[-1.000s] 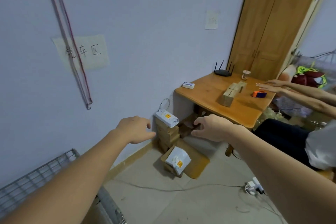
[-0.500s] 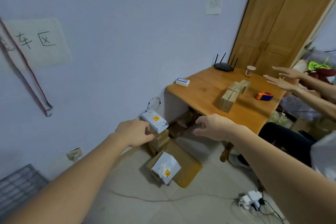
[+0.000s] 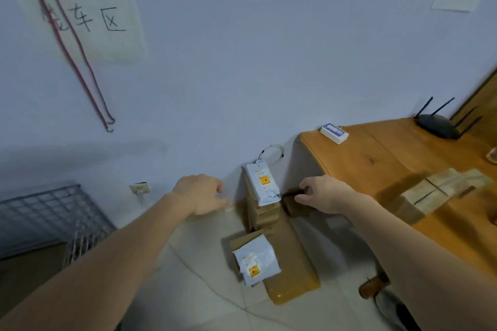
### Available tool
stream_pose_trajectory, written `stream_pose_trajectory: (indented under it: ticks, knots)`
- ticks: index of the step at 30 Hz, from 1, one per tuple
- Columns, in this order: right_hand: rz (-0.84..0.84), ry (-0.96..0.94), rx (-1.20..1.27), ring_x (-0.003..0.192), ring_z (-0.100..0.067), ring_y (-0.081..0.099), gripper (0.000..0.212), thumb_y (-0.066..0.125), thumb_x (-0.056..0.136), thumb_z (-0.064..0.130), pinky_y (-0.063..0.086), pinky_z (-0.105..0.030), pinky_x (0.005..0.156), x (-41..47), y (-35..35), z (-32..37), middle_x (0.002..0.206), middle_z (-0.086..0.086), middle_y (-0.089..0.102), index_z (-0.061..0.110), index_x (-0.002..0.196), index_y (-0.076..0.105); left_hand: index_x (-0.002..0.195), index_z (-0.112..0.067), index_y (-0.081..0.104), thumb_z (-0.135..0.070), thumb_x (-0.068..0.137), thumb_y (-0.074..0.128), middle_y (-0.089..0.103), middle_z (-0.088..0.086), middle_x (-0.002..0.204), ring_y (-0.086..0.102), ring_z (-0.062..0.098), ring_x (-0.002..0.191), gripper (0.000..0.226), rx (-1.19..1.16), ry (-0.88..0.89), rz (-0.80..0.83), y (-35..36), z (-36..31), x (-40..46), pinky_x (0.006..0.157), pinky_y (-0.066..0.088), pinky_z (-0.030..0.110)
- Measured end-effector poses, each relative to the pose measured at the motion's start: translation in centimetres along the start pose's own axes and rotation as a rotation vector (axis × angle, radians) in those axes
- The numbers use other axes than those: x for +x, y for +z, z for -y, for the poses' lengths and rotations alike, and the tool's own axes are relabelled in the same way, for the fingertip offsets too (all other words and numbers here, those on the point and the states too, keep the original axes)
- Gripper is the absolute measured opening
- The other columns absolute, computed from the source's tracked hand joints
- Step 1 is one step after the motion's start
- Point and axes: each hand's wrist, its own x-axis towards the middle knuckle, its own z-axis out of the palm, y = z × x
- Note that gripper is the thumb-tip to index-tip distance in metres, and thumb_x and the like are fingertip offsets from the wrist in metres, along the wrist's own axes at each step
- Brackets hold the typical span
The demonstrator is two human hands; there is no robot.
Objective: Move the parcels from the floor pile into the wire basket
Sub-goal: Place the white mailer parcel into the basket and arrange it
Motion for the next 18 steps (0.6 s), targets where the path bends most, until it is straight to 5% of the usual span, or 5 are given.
stream_pose_trajectory:
  ticks: [18]
  knots:
    - [0.169,0.000,0.013,0.104,-0.018,0.065,0.055,0.053,0.101,0.054,0.057,-0.037,0.094,24.9,0.2,-2.5,0.130,-0.002,0.068,0.023,0.147,0.052,0.128,-0.031,0.065,-0.057,0.097,0.049,0.067,0.001,0.129,0.063,0.025,0.120,0.044,-0.075,-0.045,0.191,2.4,4.7,22.7,0.096,0.050,0.034]
